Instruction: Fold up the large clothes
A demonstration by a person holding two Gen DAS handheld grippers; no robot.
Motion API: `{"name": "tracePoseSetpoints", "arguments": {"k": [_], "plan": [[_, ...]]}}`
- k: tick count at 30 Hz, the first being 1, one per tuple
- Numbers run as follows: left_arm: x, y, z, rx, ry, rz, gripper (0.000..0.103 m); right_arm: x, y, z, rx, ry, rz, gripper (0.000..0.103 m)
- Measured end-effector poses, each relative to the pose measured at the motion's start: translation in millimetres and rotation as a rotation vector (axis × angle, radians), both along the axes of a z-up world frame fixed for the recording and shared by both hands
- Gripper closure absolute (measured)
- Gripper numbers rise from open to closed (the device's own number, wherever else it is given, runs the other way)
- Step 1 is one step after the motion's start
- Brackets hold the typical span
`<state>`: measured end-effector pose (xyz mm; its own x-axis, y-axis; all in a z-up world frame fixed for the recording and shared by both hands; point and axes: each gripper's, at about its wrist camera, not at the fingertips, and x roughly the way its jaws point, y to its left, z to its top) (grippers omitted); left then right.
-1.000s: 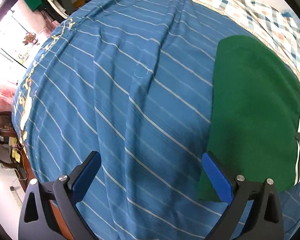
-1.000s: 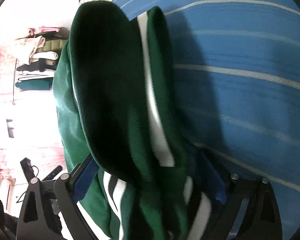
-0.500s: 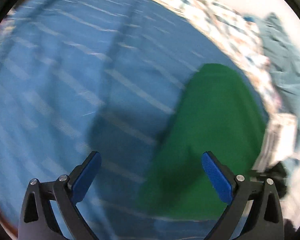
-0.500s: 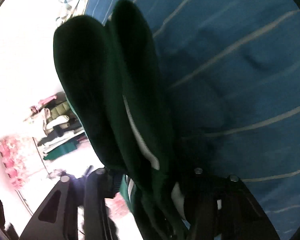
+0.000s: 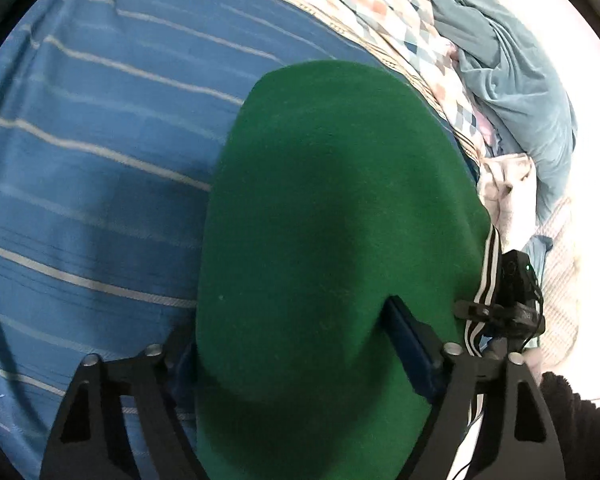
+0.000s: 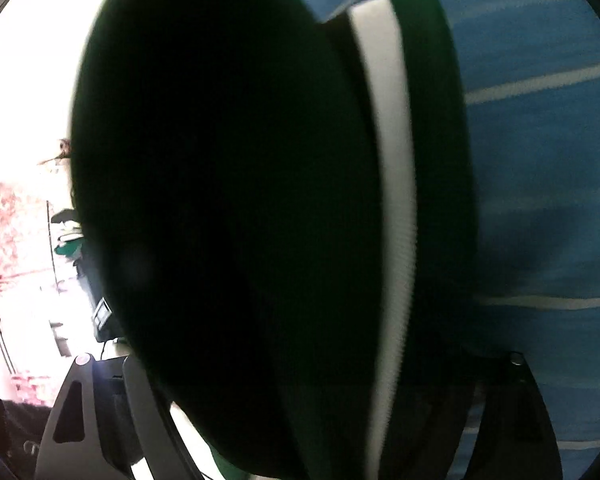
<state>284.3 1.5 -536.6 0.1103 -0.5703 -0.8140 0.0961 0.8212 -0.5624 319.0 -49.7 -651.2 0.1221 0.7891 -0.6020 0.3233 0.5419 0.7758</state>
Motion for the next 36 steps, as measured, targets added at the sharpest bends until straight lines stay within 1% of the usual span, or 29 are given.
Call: {"name": "tracePoseSetpoints", "arguments": {"k": [1,3,4,7,8,11,14,16,17,18,19,21,23,24,25,26,27,29,31,32,34,35,36], "plan": [[0,0,5,-0.001,-0.002,0.0,0.031,-1,3,3,0.011,0.004,-0.024,0.044],[1,-2,15,0.003,-0.014,-0.009,0.034,-1,10,14,0.028,0.008,-0.06,0.053],[2,-3,22,0.001,-0.022,-0.01,0.034,1,14,20,0.039,0.009,-0.076,0.056],[12,0,39,-0.022,-0.043,-0.007,0.037,18,29,41,0.079,-0.009,-0.108,0.059],[18,0,46,-0.028,-0.056,-0.009,0.037,26,38,46,0.075,-0.02,-0.106,0.059],[46,0,66,-0.035,-0.1,0.0,0.037,71,54,69,0.088,-0.065,-0.102,0.059],[84,7,82,-0.053,-0.125,0.037,0.037,131,73,89,0.073,-0.114,-0.075,0.059],[122,10,95,-0.047,-0.157,0.059,0.037,179,87,97,0.073,-0.138,-0.058,0.059],[143,11,100,-0.04,-0.177,0.061,0.037,196,90,99,0.071,-0.146,-0.053,0.059],[159,11,102,-0.035,-0.188,0.065,0.037,226,97,99,0.074,-0.151,-0.052,0.059],[183,12,104,-0.028,-0.2,0.07,0.037,252,103,97,0.078,-0.154,-0.051,0.059],[232,12,103,-0.004,-0.221,0.069,0.037,303,124,90,0.077,-0.161,-0.047,0.059],[267,14,96,0.014,-0.229,0.069,0.037,346,134,79,0.075,-0.161,-0.039,0.059],[295,14,86,0.022,-0.222,0.072,0.037,366,164,70,0.074,-0.156,-0.033,0.059],[310,15,78,0.029,-0.213,0.076,0.037,387,171,62,0.071,-0.155,-0.02,0.059],[324,16,69,0.029,-0.202,0.078,0.037,394,162,54,0.067,-0.152,-0.02,0.059],[339,17,59,0.026,-0.184,0.076,0.037,411,166,42,0.054,-0.144,-0.018,0.059],[363,17,35,0.041,-0.146,0.072,0.037,424,160,21,0.034,-0.107,-0.02,0.059],[370,19,19,0.084,-0.127,0.055,0.035,434,167,2,0.0,-0.071,-0.013,0.059],[369,20,14,0.087,-0.121,0.041,0.035,436,170,-2,-0.006,-0.066,-0.009,0.059],[367,18,11,0.102,-0.124,0.018,0.034,435,185,-3,-0.058,-0.06,0.019,0.052],[364,17,13,0.109,-0.13,0.011,0.033,435,191,1,-0.106,-0.062,0.032,0.048],[359,18,15,0.124,-0.133,0.012,0.032,445,203,13,-0.171,-0.064,0.046,0.04]]}}
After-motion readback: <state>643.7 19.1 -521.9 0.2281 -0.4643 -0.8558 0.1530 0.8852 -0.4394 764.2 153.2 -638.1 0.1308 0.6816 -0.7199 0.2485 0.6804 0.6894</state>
